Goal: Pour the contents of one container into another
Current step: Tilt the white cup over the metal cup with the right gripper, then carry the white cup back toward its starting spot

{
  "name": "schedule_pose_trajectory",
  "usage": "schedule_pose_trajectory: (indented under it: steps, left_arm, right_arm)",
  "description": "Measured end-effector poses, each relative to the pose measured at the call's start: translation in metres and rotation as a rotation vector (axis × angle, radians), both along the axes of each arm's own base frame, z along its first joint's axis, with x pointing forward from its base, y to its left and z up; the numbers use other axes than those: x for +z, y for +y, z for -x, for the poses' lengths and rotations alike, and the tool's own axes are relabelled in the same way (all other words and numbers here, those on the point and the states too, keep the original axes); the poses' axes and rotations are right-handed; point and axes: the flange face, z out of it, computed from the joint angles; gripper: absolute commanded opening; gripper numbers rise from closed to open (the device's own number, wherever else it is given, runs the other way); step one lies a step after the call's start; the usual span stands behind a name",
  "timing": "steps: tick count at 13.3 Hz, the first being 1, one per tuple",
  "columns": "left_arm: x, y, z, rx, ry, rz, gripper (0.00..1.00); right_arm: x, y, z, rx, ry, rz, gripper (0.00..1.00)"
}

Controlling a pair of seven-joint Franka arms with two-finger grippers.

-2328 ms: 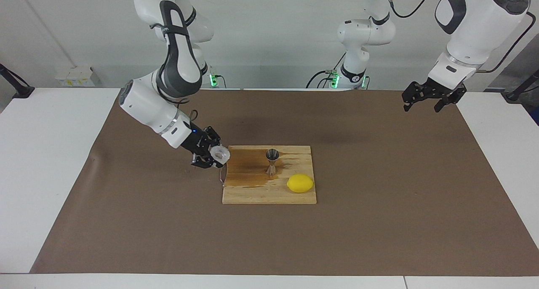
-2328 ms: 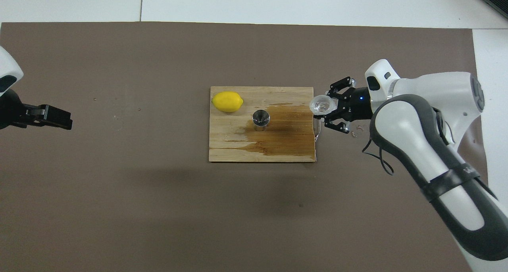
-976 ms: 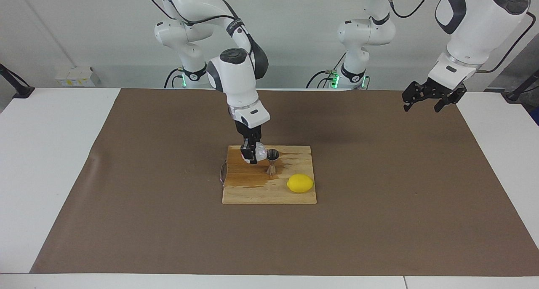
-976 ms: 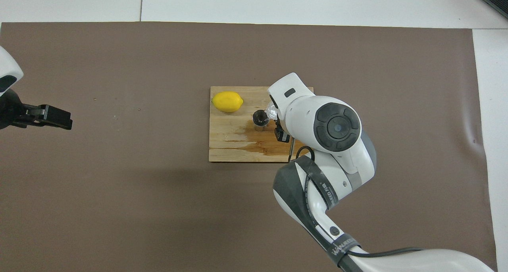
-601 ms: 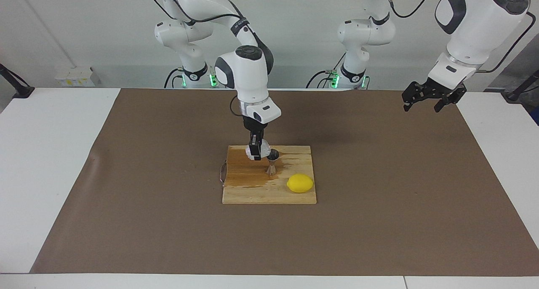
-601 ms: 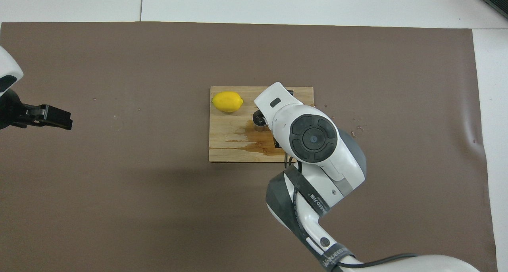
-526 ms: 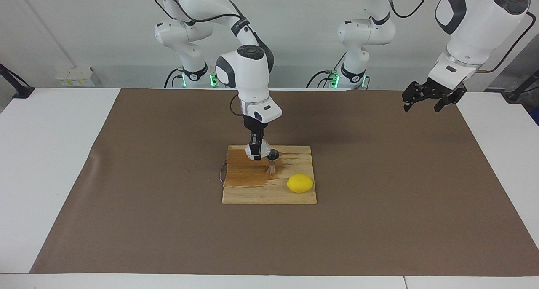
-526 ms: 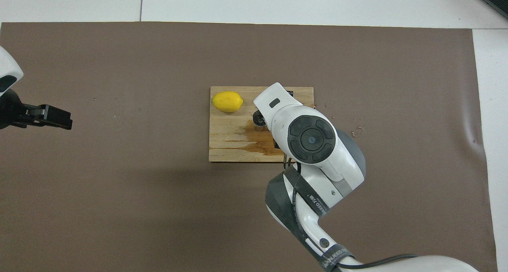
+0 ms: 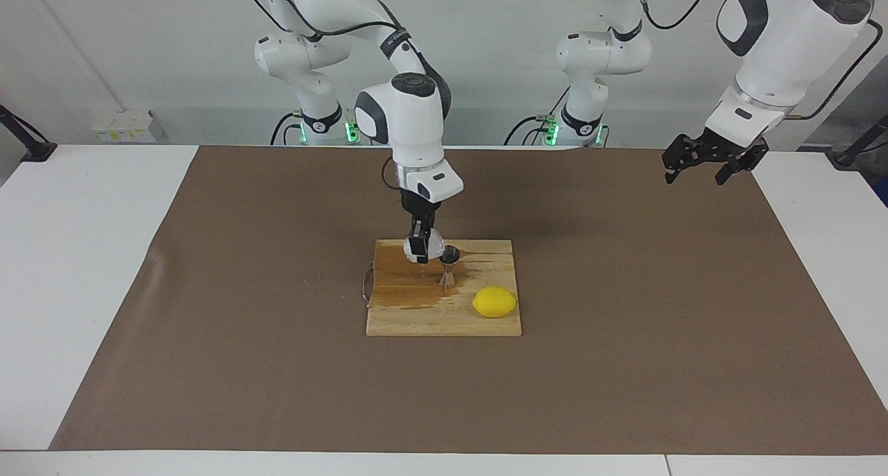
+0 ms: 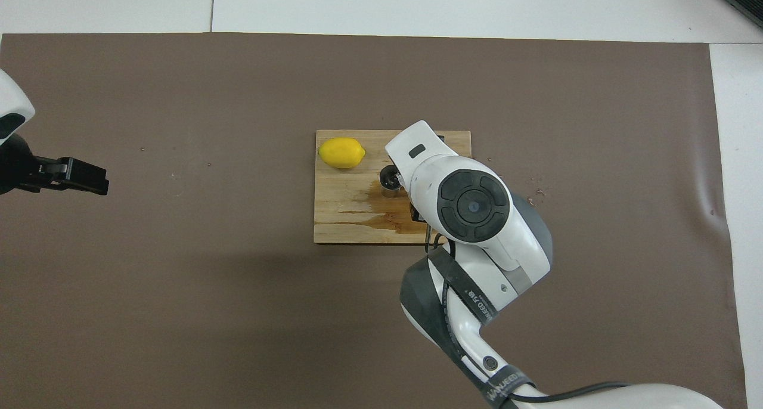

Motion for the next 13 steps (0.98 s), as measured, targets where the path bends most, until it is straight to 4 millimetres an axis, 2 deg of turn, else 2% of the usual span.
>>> schedule_pose_trajectory:
  steps: [3, 6, 9, 11, 13]
  left_arm:
    - [0.0, 0.0, 0.0, 0.0, 0.0, 0.0, 1.0]
    - [0.0, 0.0, 0.0, 0.0, 0.0, 0.0, 1.0]
    - [0.0, 0.0, 0.0, 0.0, 0.0, 0.0, 1.0]
    - [0.0, 0.0, 0.0, 0.0, 0.0, 0.0, 1.0]
    - [0.0, 0.0, 0.0, 0.0, 0.0, 0.0, 1.0]
  right_arm:
    - [0.02, -0.01, -0.005, -0.029, 0.009, -0.089, 0.16]
    - [0.049, -0.033, -0.012, -0.005, 0.005, -0.192, 0.16]
    - [0.068, -0.079, -0.027, 0.046, -0.002, -0.329, 0.16]
    - [0.064, -0.119, -0.041, 0.077, -0.015, -0.408, 0.16]
    - [0.051, -0.161, -0.048, 0.091, -0.011, -0.454, 0.17]
